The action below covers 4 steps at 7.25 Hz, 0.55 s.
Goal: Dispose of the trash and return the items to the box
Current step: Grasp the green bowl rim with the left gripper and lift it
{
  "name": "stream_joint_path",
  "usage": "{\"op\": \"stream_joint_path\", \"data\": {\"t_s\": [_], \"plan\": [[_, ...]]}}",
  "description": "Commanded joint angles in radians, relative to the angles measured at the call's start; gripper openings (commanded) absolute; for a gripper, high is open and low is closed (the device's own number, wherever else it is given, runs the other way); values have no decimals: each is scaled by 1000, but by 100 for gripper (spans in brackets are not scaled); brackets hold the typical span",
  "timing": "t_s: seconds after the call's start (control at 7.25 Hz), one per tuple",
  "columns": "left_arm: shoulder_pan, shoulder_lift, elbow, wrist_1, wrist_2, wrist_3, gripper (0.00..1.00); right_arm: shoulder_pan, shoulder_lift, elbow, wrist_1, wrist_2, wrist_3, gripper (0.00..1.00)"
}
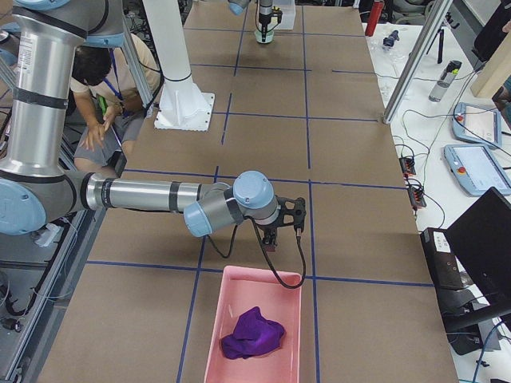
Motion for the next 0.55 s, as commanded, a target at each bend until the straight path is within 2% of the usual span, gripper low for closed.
{"op": "stream_joint_path", "data": {"t_s": [0.0, 0.14, 0.28, 0.41], "plan": [[-77, 63, -186, 2, 18, 3, 0, -2, 0, 0, 0, 7, 3, 100], [-161, 76, -228, 2, 20, 35, 0, -7, 2, 0, 0, 7, 4, 100], [-252, 79, -216, 4, 20, 206, 0, -10, 2, 0, 0, 7, 4, 100], [-412, 65, -178, 40, 14, 460, 0, -20, 2, 0, 0, 7, 17, 100]]}}
